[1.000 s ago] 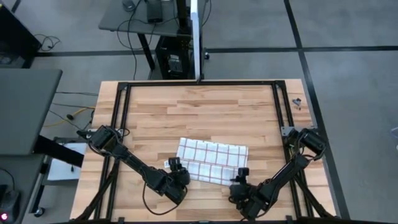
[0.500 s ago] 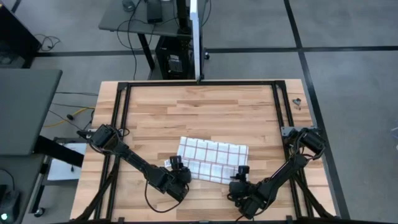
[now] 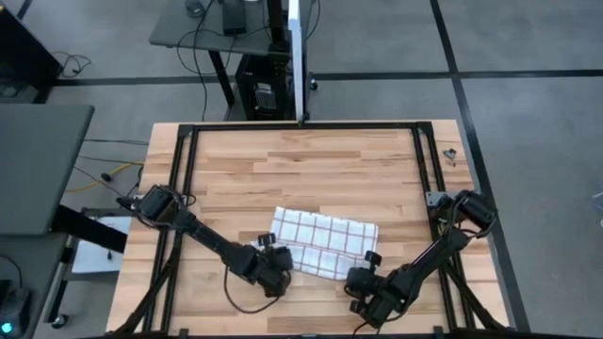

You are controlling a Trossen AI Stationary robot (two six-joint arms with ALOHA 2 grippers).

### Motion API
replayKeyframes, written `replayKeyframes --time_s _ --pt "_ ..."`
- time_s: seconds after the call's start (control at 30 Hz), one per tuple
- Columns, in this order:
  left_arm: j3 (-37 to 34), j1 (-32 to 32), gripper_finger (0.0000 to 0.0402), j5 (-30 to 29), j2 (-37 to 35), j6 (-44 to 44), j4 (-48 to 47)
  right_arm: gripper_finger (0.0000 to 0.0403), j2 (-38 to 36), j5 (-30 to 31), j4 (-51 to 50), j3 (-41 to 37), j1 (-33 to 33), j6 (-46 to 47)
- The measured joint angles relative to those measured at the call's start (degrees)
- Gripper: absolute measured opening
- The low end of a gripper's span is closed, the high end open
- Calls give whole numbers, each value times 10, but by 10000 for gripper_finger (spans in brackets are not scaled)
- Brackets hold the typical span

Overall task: Roll towel
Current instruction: Roll the white towel

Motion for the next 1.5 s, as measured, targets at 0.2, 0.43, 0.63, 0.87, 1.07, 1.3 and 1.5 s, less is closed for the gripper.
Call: replayKeyframes --time_s 0.2,0.43,0.63,0.87,1.07,1.3,1.5 --pt "-2 10 2 239 -23 -15 40 3 -51 -109 91 -22 0 -5" --pt "-1 15 1 291 -71 -29 46 2 -82 -230 255 -61 -5 -6" --pt "0 52 0 389 -100 -7 27 1 -135 -285 328 -111 -25 17" --pt "-1 111 0 407 -84 78 11 0 -213 -308 423 -226 -64 50" --pt "-2 163 0 397 -70 124 2 0 -223 -317 439 -284 -90 58" --pt "-2 182 0 375 -37 153 0 0 -206 -320 443 -303 -103 61" --pt "-1 174 4 358 -17 141 7 1 -198 -318 429 -305 -112 59"
